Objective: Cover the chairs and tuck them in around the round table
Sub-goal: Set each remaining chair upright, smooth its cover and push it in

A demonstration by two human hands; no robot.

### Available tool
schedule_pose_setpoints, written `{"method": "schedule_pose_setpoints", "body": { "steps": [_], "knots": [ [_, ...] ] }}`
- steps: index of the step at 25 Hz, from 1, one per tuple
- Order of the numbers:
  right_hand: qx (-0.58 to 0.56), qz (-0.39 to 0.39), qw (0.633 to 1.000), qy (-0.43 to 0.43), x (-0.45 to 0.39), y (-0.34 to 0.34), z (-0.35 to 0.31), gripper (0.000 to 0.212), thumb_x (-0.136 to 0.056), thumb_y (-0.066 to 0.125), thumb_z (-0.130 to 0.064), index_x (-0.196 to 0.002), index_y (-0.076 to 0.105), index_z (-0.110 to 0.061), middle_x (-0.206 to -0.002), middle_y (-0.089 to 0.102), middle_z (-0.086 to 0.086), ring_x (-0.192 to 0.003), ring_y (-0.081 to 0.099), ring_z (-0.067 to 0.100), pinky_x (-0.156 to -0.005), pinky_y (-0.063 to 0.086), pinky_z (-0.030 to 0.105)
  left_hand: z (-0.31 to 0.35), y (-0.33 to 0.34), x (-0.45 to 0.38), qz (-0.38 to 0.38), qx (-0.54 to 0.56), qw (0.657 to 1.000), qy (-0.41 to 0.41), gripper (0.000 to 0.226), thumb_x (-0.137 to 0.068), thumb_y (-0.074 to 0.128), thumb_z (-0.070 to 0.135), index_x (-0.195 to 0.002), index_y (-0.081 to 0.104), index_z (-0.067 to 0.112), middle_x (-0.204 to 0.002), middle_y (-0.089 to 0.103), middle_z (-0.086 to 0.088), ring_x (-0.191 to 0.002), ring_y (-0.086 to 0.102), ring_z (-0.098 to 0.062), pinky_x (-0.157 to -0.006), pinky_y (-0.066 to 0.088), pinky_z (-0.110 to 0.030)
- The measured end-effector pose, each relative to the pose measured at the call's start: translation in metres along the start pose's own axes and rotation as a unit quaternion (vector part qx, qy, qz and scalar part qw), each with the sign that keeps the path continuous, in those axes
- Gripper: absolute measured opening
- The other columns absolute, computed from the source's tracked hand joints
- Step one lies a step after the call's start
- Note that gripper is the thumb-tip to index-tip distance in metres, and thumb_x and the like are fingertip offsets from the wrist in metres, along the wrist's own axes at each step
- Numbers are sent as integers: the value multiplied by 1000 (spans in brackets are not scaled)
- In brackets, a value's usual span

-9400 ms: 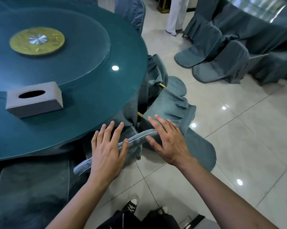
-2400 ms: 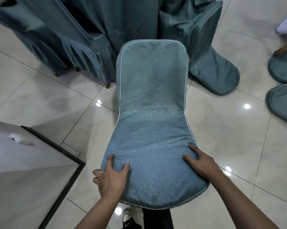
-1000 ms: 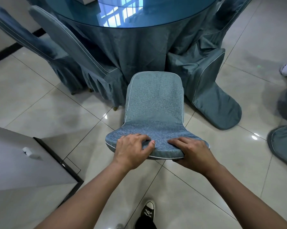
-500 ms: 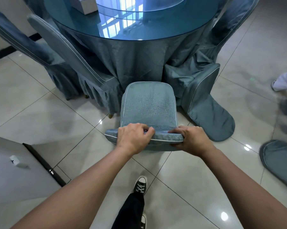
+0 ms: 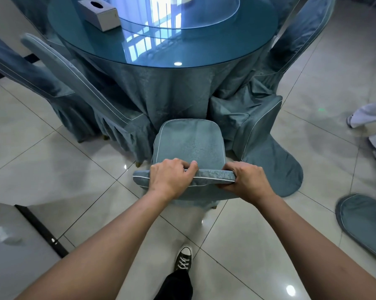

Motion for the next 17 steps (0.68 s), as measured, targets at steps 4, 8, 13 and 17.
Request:
{"method": "schedule_pose_setpoints", "body": {
  "steps": [4,8,13,17],
  "knots": [
    [-6,3,1000,8,-38,-9,8,46,-71,69,-68,-84,62,-24,-76,65,-8,-72,60,17,-64,48,33,0,-7,-39,-7,7,1000,-19,63,-79,18,61,-49,51,18,-49,49,-2,-56,48,-28,-61,30,-37],
    [-1,-7,1000,-31,-58,-7,10,43,-73,70,-66,-85,67,-24,-75,65,-7,-69,60,15,-61,50,35,-3,-6,-57,-3,-11,1000,-21,66,-80,18,61,-50,55,15,-46,49,-1,-51,49,-24,-55,29,-33],
    [1,36,996,-85,-63,-7,13,39,-71,76,-60,-72,65,-22,-64,61,-7,-57,58,15,-47,45,32,1,-9,-59,21,-32,999,-5,68,-85,19,61,-55,63,19,-41,42,1,-46,46,-17,-48,20,-26],
    [-9,52,994,-92,-86,-10,15,35,-65,85,-49,-70,65,-21,-63,61,-6,-58,61,20,-46,46,34,-2,-14,-79,23,-33,999,-14,62,-84,19,61,-50,51,22,-45,44,0,-53,49,-22,-51,23,-31]
  ]
}}
Point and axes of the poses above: each hand's wrist, its own x-axis away from the middle knuckle, its own y-axis out of the palm, z = x × y, the point moved 10 cm from there along -x, towards the middle knuckle
